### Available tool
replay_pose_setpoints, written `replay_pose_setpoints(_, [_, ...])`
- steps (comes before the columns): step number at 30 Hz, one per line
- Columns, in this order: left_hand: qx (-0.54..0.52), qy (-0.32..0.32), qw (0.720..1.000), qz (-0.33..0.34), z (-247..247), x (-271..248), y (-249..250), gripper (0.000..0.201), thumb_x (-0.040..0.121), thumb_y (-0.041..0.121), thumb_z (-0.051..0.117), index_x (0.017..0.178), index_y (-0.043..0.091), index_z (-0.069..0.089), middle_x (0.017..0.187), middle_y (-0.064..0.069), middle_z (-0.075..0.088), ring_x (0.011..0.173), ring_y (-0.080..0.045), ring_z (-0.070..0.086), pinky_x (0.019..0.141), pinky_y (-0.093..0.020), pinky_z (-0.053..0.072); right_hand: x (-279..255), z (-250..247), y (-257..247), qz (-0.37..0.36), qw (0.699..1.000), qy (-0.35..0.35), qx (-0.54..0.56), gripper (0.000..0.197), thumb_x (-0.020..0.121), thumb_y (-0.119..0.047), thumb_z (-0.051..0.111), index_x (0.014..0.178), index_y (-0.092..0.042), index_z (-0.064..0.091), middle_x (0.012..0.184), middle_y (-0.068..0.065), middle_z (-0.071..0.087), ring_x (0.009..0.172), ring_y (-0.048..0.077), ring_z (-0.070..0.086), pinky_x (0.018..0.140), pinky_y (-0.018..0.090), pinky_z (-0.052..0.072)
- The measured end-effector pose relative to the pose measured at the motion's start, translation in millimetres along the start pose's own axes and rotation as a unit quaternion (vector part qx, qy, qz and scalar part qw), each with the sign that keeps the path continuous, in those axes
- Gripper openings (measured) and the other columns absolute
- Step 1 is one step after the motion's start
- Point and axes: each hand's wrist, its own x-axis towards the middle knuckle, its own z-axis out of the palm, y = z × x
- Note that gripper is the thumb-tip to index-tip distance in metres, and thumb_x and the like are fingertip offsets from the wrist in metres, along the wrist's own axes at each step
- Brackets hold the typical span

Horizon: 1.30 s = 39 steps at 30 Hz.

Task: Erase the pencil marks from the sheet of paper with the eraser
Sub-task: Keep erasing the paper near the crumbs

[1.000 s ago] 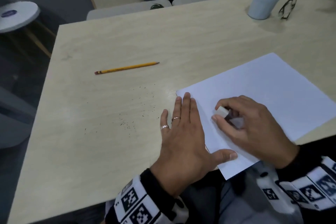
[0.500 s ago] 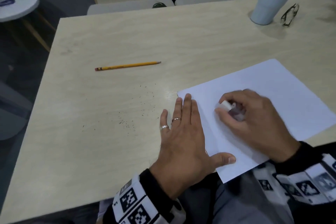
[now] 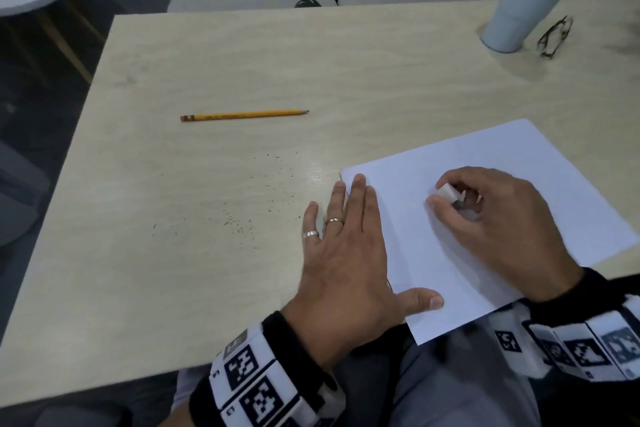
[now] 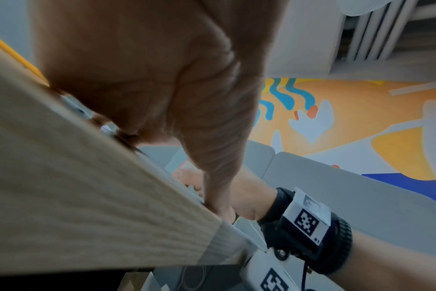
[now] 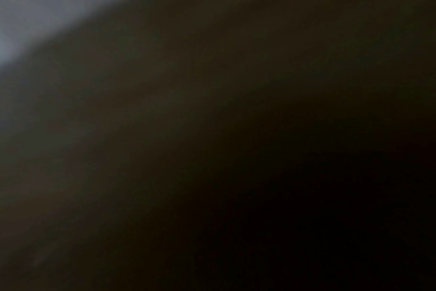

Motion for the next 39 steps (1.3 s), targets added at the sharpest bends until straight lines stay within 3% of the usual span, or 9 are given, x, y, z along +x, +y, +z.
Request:
replay_pose_setpoints(4, [-0.018,0.013,1.000,0.000,2,-1,-2,0.148,0.070,0.099,0.052,0.162,0.014,-0.026,0.166,0.003,-0.041,0.151,-0.015,-0.042,0.125,-0.052,-0.022,-2,-13,-10,0.040,0.995,-0.031,0.088,0.013,0.091,-0.030,0.083,0.092,-0.036,0.072,0.085,-0.020,0.070,0.068,0.011,0.066,0.063,0.011,0.046])
replay_pose_setpoints(9, [-0.019,0.020,1.000,0.004,5,2,-3,0.148,0.070,0.100,0.049,0.162,0.012,-0.027,0.165,-0.001,-0.043,0.149,-0.016,-0.045,0.123,-0.052,-0.025,12,-6,-26,0.002,0.989,-0.144,0.030,0.009,0.091,-0.033,0.079,0.091,-0.035,0.070,0.083,-0.021,0.069,0.070,0.006,0.067,0.067,0.014,0.049])
replay_pose_setpoints(13, [0.002,0.026,1.000,0.010,7,0,-3,0.147,0.072,0.101,0.042,0.160,0.008,-0.029,0.164,-0.007,-0.045,0.148,-0.020,-0.047,0.122,-0.055,-0.026,21,1,-26,-0.071,0.983,-0.171,-0.012,0.010,0.093,-0.035,0.074,0.086,-0.031,0.070,0.075,-0.012,0.066,0.073,0.013,0.064,0.065,0.028,0.049])
replay_pose_setpoints(18, [-0.001,0.026,1.000,0.014,7,0,-2,0.147,0.073,0.099,0.045,0.160,0.005,-0.027,0.165,-0.010,-0.041,0.150,-0.024,-0.044,0.122,-0.057,-0.026,29,-9,-23,-0.062,0.985,-0.149,-0.066,0.014,0.092,-0.035,0.076,0.081,-0.031,0.069,0.082,-0.028,0.065,0.074,0.001,0.062,0.061,0.013,0.041])
replay_pose_setpoints(21, [0.008,0.023,1.000,0.015,7,0,-3,0.146,0.074,0.099,0.044,0.160,0.004,-0.027,0.165,-0.011,-0.041,0.150,-0.026,-0.043,0.123,-0.058,-0.023,19,0,-33,-0.085,0.980,-0.172,-0.061,0.014,0.091,-0.035,0.076,0.081,-0.031,0.067,0.074,-0.017,0.064,0.071,0.008,0.063,0.059,0.020,0.043])
replay_pose_setpoints(26, [0.023,0.010,1.000,0.013,4,0,-2,0.145,0.076,0.098,0.043,0.160,0.003,-0.026,0.165,-0.014,-0.041,0.150,-0.029,-0.043,0.122,-0.061,-0.021,37,-7,-15,0.004,0.989,-0.131,-0.063,0.017,0.091,-0.031,0.077,0.078,-0.031,0.066,0.078,-0.022,0.068,0.072,0.007,0.065,0.064,0.032,0.049])
replay_pose_setpoints(31, [0.027,0.008,0.999,0.017,7,0,-2,0.144,0.076,0.097,0.044,0.161,0.003,-0.024,0.165,-0.014,-0.040,0.150,-0.030,-0.044,0.122,-0.062,-0.020,12,-2,-39,-0.014,0.983,-0.181,-0.033,0.015,0.087,-0.034,0.078,0.077,-0.029,0.068,0.072,-0.017,0.068,0.065,0.009,0.064,0.061,0.028,0.049])
replay_pose_setpoints(34, [0.034,0.006,0.999,0.019,6,-1,-1,0.144,0.075,0.097,0.046,0.162,0.004,-0.021,0.167,-0.013,-0.037,0.151,-0.031,-0.042,0.122,-0.063,-0.020,12,0,-27,0.022,0.986,-0.166,-0.028,0.015,0.087,-0.035,0.077,0.079,-0.027,0.069,0.072,-0.016,0.069,0.066,0.008,0.064,0.063,0.030,0.051])
replay_pose_setpoints(39, [0.034,0.002,0.999,0.023,5,-1,-4,0.144,0.074,0.099,0.044,0.163,0.005,-0.018,0.169,-0.011,-0.035,0.152,-0.030,-0.040,0.122,-0.064,-0.018,8,-8,-17,0.058,0.993,-0.099,0.021,0.015,0.092,-0.026,0.078,0.081,-0.024,0.068,0.073,-0.012,0.069,0.058,0.009,0.062,0.054,0.013,0.041])
